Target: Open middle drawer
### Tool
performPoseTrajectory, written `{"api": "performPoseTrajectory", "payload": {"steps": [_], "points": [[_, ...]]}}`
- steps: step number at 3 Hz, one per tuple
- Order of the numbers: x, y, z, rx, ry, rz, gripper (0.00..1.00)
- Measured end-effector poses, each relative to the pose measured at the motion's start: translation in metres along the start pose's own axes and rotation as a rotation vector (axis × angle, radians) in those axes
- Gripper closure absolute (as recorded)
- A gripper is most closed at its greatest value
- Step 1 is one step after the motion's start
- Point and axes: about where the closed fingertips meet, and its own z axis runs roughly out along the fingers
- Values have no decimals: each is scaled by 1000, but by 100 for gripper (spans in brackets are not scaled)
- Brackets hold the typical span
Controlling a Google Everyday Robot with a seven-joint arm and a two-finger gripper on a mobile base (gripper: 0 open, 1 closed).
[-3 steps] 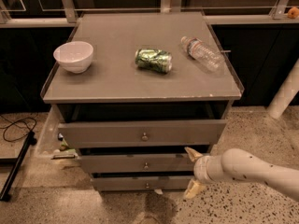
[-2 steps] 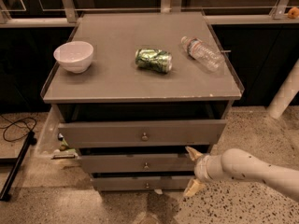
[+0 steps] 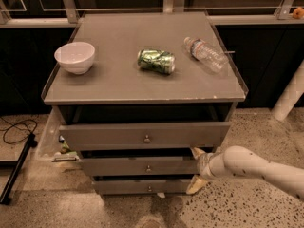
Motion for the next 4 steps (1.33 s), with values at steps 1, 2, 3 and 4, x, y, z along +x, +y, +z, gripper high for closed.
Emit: {"api": "performPoseTrajectory", "payload": {"steps": [1, 2, 3, 4], "points": [[8, -18, 8, 7, 0, -9, 0], [10, -19, 12, 1, -3, -7, 0], [20, -14, 31, -37, -19, 20, 0], [28, 2, 44, -78, -32, 57, 0]]}}
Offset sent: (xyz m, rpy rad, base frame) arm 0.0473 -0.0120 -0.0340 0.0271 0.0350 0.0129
